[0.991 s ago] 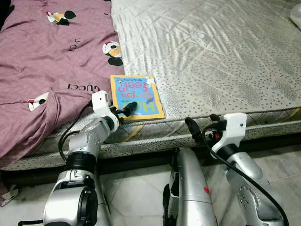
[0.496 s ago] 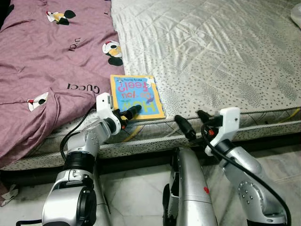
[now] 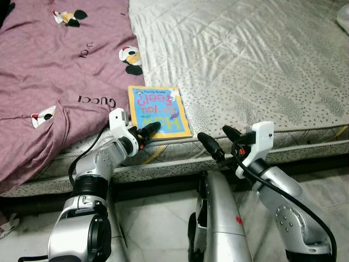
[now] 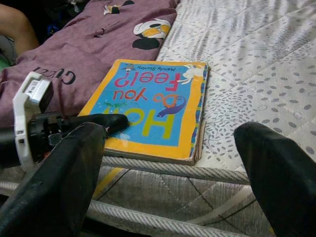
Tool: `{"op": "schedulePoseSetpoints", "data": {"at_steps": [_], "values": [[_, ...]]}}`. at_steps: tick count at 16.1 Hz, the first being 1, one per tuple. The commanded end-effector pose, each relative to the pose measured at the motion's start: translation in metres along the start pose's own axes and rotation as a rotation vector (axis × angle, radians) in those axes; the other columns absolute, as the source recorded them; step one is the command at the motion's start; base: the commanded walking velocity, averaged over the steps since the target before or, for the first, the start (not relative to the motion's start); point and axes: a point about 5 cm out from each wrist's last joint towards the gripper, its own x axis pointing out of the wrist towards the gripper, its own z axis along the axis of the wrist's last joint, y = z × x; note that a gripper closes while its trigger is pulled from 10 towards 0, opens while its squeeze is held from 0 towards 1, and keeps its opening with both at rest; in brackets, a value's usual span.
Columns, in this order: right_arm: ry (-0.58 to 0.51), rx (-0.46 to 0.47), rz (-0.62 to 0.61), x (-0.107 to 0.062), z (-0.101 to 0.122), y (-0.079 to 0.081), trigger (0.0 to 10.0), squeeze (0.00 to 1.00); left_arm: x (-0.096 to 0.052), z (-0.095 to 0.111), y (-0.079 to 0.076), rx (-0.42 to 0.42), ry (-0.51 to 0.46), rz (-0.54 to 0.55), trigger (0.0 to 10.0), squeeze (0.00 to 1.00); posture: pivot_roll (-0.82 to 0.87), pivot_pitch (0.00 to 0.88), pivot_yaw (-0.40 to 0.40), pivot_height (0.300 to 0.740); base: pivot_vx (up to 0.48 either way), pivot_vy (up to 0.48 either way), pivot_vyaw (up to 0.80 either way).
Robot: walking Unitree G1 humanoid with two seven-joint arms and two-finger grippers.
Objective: Clean up the room
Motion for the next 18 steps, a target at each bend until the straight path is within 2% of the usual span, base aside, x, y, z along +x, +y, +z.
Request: {"op": "schedulePoseSetpoints", "data": {"at_steps": [1,6,9,10,11,12,13,14,15,16,17,18], "values": [[0.006,-0.013,-0.002,0.001,-0.001,-0.002,10.0,0.0,0.001,-0.009,0.003,-0.022,0.043,0.014,0.0,0.0,-0.11,0.122,-0.071,0.475,0.0,0.0,0.0],[0.004,-0.029,0.047,0.016,-0.004,0.005,10.0,0.0,0.001,-0.009,0.009,-0.047,0.036,0.022,0.0,0.0,-0.11,0.119,-0.053,0.475,0.0,0.0,0.0],[-0.007,-0.038,-0.01,0.019,-0.007,-0.002,10.0,0.0,0.004,-0.006,0.003,-0.022,0.03,0.002,0.0,0.0,-0.09,0.087,-0.046,0.475,0.0,0.0,0.0],[-0.04,-0.051,-0.094,0.022,-0.008,-0.009,4.7,0.0,0.005,-0.005,0.003,-0.007,0.015,-0.001,0.0,0.0,-0.08,0.073,-0.044,0.475,0.0,0.0,0.0],[-0.04,-0.051,-0.094,0.022,-0.008,-0.009,4.7,0.0,0.005,-0.005,0.003,-0.007,0.015,-0.001,0.0,0.0,-0.08,0.073,-0.044,0.475,0.0,0.0,0.0],[-0.064,-0.033,-0.089,0.024,-0.009,-0.008,0.0,0.0,0.005,-0.002,0.003,0.016,-0.009,0.007,0.0,0.0,-0.07,0.066,-0.043,0.475,0.0,0.0,0.0],[-0.061,-0.045,-0.096,0.027,-0.011,-0.008,0.0,0.0,0.006,0.005,0.001,0.035,-0.051,0.015,0.0,0.0,-0.06,0.046,-0.032,0.475,0.0,0.0,0.0],[-0.061,-0.056,-0.12,0.028,-0.011,-0.011,2.0,0.0,0.005,0.01,0.0,0.053,-0.076,0.014,0.0,0.0,-0.05,0.036,-0.026,0.475,0.0,0.0,0.0],[-0.063,-0.068,-0.153,0.03,-0.011,-0.014,9.5,0.0,0.004,0.016,-0.002,0.075,-0.108,0.014,0.0,0.0,-0.04,0.029,-0.021,0.475,0.0,0.0,0.0],[-0.097,-0.089,-0.235,0.031,-0.009,-0.023,10.0,0.0,0.001,0.025,-0.003,0.118,-0.17,0.025,0.0,0.0,-0.03,0.009,-0.006,0.475,0.0,0.0,0.0],[-0.114,-0.089,-0.276,0.031,-0.008,-0.027,10.0,0.0,-0.001,0.029,-0.004,0.147,-0.195,0.03,0.0,0.0,-0.03,0.003,-0.003,0.475,0.0,0.0,0.0],[-0.147,-0.085,-0.337,0.03,-0.009,-0.032,10.0,0.0,-0.008,0.034,-0.004,0.229,-0.248,0.034,0.0,0.0,-0.02,0.0,0.017,0.475,0.0,0.0,0.0]]}}
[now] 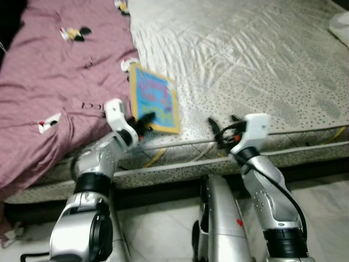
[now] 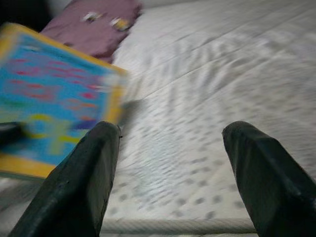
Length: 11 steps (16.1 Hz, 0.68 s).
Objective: Clean up the room
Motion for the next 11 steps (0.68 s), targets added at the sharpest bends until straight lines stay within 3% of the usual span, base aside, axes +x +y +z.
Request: {"op": "schedulePoseSetpoints", "data": {"at_steps": [1,2,3,8,9,11], "values": [[-0.02,0.011,-0.047,-0.001,-0.002,-0.005,10.0,0.0,-0.007,0.014,0.004,0.103,-0.074,0.023,0.0,0.0,-0.01,0.0,0.029,0.475,0.0,0.0,0.0],[-0.034,0.048,-0.053,-0.002,-0.006,-0.004,10.0,0.73,-0.014,0.018,0.004,0.135,-0.126,0.023,0.0,0.0,-0.01,0.0,0.04,0.475,0.0,0.0,0.0],[-0.045,0.047,-0.067,-0.003,-0.008,-0.003,10.0,1.0,-0.021,0.021,0.008,0.138,-0.169,0.052,0.0,0.0,0.0,0.0,0.051,0.475,0.0,0.0,0.0],[-0.077,0.055,-0.191,0.005,-0.012,-0.007,10.0,1.0,-0.053,0.015,0.008,0.284,-0.278,0.11,0.0,0.0,0.04,0.0,0.029,0.475,0.0,0.0,0.0],[-0.09,0.033,-0.158,0.004,-0.013,-0.007,10.0,0.0,-0.058,0.011,0.009,0.285,-0.284,0.133,0.0,0.0,0.05,0.0,0.012,0.475,0.0,0.0,0.0],[-0.088,-0.016,-0.199,0.002,-0.014,-0.015,10.0,0.0,-0.067,0.005,0.008,0.322,-0.301,0.159,0.0,0.0,0.05,0.0,-0.006,0.485,0.0,0.0,0.0]]}}
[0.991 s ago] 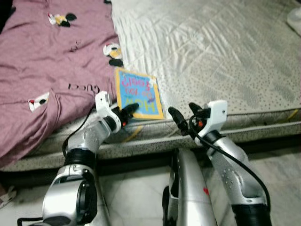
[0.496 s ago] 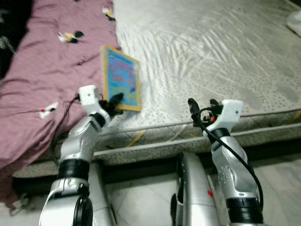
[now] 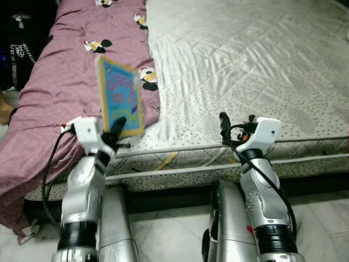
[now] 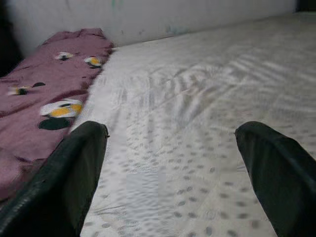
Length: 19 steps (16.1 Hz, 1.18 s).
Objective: Clean up the room
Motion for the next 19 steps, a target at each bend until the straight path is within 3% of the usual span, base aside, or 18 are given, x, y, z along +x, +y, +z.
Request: {"op": "schedulePoseSetpoints", "data": {"at_steps": [1,6,13,14,15,19], "values": [[0.008,-0.017,-0.029,-0.001,-0.002,-0.005,10.0,0.0,-0.001,0.015,-0.005,0.048,-0.082,-0.01,0.0,0.0,0.05,0.0,-0.009,0.495,0.0,0.0,0.0],[0.011,-0.045,-0.052,-0.005,-0.006,-0.012,10.0,0.0,-0.022,-0.005,-0.004,0.076,-0.023,0.043,0.0,0.0,0.03,0.0,0.011,0.55,0.0,0.0,0.0],[0.008,-0.062,-0.057,0.002,-0.002,-0.017,10.0,0.0,-0.021,0.001,-0.006,0.124,-0.028,0.035,0.0,0.0,0.04,0.0,-0.003,0.63,0.0,0.0,0.0],[0.002,-0.06,-0.059,0.004,0.001,-0.016,10.0,0.0,-0.021,0.002,-0.005,0.131,-0.027,0.045,4.5,0.0,0.03,0.0,0.0,0.64,0.0,0.0,0.0],[-0.002,-0.057,-0.072,0.002,0.001,-0.018,10.0,0.0,-0.021,0.003,-0.004,0.146,-0.028,0.056,10.0,0.0,0.03,0.0,0.002,0.65,0.0,0.0,0.0],[-0.006,-0.041,-0.107,-0.002,0.003,-0.02,10.0,0.0,-0.013,0.012,-0.005,0.165,-0.026,0.055,10.0,0.0,0.02,0.0,0.004,0.695,0.0,0.0,0.0]]}}
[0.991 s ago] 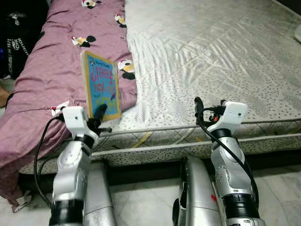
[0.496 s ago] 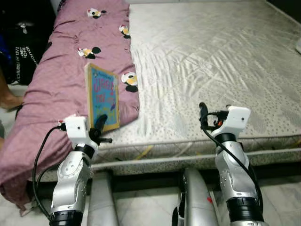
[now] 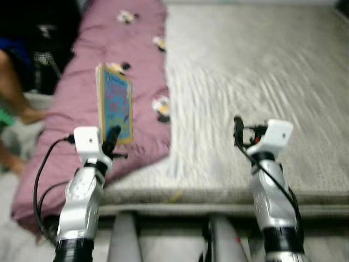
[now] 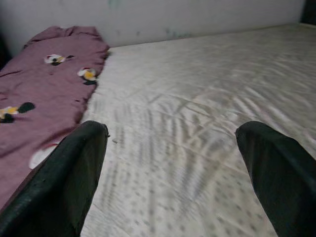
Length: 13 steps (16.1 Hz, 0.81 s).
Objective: Clean up the room
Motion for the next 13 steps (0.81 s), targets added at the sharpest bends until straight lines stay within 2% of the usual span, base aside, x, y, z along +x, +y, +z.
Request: {"op": "schedulePoseSetpoints", "data": {"at_steps": [1,4,8,13], "values": [[-0.03,0.007,0.01,0.0,0.008,0.005,10.0,0.0,0.007,0.017,-0.008,0.051,-0.06,-0.037,10.0,0.0,0.02,0.0,-0.005,0.71,0.0,0.0,0.0],[-0.026,-0.018,0.01,-0.001,0.009,0.011,10.0,0.0,0.016,0.024,-0.015,0.068,-0.075,-0.034,10.0,0.0,0.02,0.0,-0.011,0.72,0.0,0.0,0.0],[-0.025,-0.031,-0.014,-0.007,0.01,0.003,10.0,0.0,0.014,0.023,-0.019,0.056,-0.067,-0.047,10.0,0.0,0.02,0.0,-0.014,0.73,0.0,0.0,0.0],[-0.009,-0.025,-0.045,-0.012,0.009,0.002,10.0,0.0,0.01,0.022,-0.019,0.103,-0.065,-0.054,10.0,0.0,0.02,0.0,-0.019,0.74,0.0,0.0,0.0]]}}
